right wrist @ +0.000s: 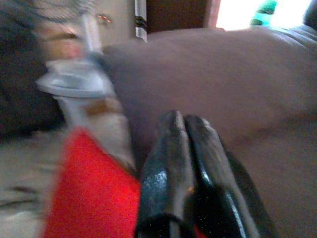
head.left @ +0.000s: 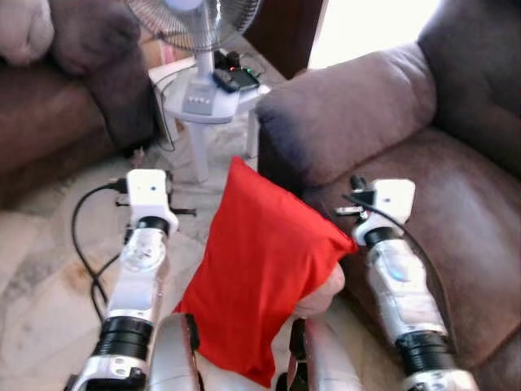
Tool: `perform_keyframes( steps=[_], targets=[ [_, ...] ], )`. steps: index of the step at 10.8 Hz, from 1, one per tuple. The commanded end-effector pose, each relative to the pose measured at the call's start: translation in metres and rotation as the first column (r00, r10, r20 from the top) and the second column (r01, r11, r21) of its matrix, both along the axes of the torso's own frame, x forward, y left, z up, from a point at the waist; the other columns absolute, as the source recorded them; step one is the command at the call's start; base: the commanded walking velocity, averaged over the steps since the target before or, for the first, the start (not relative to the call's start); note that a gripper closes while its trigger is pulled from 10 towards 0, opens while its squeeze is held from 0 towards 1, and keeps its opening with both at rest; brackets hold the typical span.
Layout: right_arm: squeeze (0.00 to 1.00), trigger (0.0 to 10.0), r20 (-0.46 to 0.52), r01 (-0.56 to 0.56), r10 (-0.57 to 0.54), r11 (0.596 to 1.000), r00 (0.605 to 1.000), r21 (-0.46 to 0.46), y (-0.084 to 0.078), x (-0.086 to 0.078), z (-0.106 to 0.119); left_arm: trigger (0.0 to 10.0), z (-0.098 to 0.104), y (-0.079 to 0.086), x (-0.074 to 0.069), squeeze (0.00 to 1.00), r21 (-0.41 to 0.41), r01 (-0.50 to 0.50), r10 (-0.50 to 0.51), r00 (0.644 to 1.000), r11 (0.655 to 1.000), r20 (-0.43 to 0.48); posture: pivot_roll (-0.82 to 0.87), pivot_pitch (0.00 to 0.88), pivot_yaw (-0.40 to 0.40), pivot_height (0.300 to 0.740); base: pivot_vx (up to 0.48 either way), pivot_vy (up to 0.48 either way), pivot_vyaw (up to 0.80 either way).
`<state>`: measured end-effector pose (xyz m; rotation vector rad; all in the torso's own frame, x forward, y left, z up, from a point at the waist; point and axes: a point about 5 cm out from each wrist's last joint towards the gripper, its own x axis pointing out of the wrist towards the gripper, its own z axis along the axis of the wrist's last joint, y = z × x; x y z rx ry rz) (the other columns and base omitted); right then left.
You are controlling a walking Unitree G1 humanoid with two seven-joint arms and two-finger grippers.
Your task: Move the pillow to the sofa from floor
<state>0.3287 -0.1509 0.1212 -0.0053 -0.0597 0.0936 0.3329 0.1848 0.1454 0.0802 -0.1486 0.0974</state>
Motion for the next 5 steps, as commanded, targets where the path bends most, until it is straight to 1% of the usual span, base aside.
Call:
perform_keyframes(
  steps=[1,3,5],
  targets=[
    [0.00,10.0,-0.012,0.014,-0.014,1.000,1.000,-0.012,-0.006,-0.002,-0.003,10.0,-0.002,-0.003,0.000,0.00,0.003,0.006,-0.006,1.000,1.000,-0.007,0.06,0.163,-0.058,0.577,0.274,0.000,0.00],
    [0.00,10.0,-0.031,0.015,-0.016,1.000,0.999,-0.024,-0.006,-0.001,-0.006,10.0,-0.002,-0.003,0.000,0.00,0.006,0.009,-0.009,1.000,1.000,-0.008,0.06,0.163,-0.057,0.577,0.274,0.000,0.00],
    [0.00,10.0,-0.128,0.004,-0.011,0.998,0.992,-0.055,-0.005,0.000,-0.019,10.0,-0.002,-0.006,0.000,0.00,0.001,0.026,-0.026,1.000,1.000,-0.009,0.06,0.168,-0.056,0.577,0.000,0.000,0.00]
  ],
)
